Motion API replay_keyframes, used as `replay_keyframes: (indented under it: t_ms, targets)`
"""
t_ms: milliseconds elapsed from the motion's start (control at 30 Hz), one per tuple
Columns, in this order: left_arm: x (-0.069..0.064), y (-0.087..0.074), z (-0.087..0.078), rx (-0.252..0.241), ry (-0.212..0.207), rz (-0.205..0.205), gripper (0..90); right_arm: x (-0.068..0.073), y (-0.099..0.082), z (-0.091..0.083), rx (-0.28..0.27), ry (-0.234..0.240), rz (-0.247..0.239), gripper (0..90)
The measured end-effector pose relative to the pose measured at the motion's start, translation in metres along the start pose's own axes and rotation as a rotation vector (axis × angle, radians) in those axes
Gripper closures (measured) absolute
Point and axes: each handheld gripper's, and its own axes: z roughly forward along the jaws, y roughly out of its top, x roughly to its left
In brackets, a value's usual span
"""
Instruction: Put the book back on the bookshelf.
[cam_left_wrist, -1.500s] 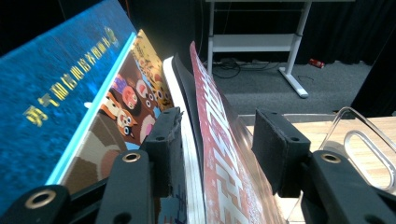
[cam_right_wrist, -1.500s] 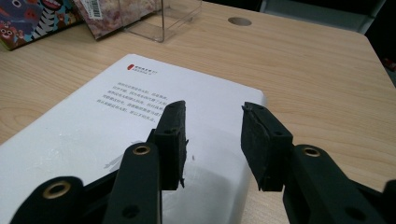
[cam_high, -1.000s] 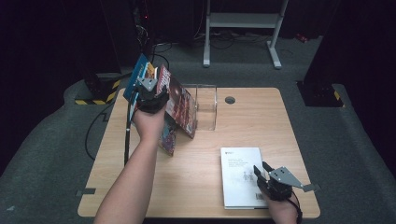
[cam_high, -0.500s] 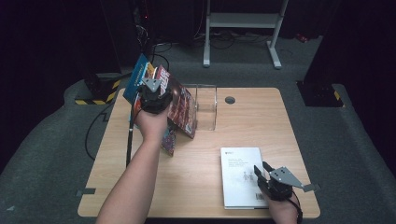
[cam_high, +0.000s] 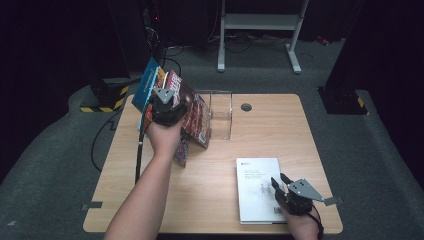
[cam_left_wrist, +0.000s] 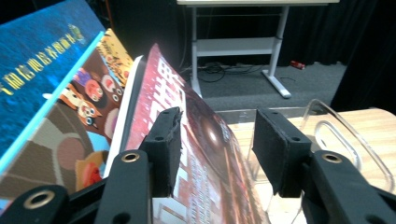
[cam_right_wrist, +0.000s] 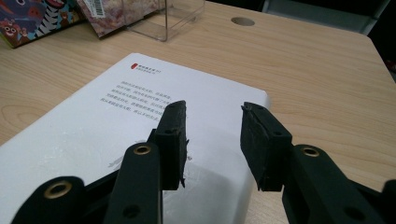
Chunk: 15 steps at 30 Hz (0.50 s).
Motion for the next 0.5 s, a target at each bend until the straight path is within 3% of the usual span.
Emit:
replay_keyframes:
  t_ms: [233,500]
  targets:
    - [-0.004,-0.01,-0.001,0.011,-0.021,0.01,50.0,-0.001,0.0,-0.001,0.002,0.002,-0.001,60.8]
    - [-0.005,-0.022,-0.004,0.012,-0.076,0.014,45.2,-0.001,-0.001,0.0,0.006,0.006,-0.002,60.7]
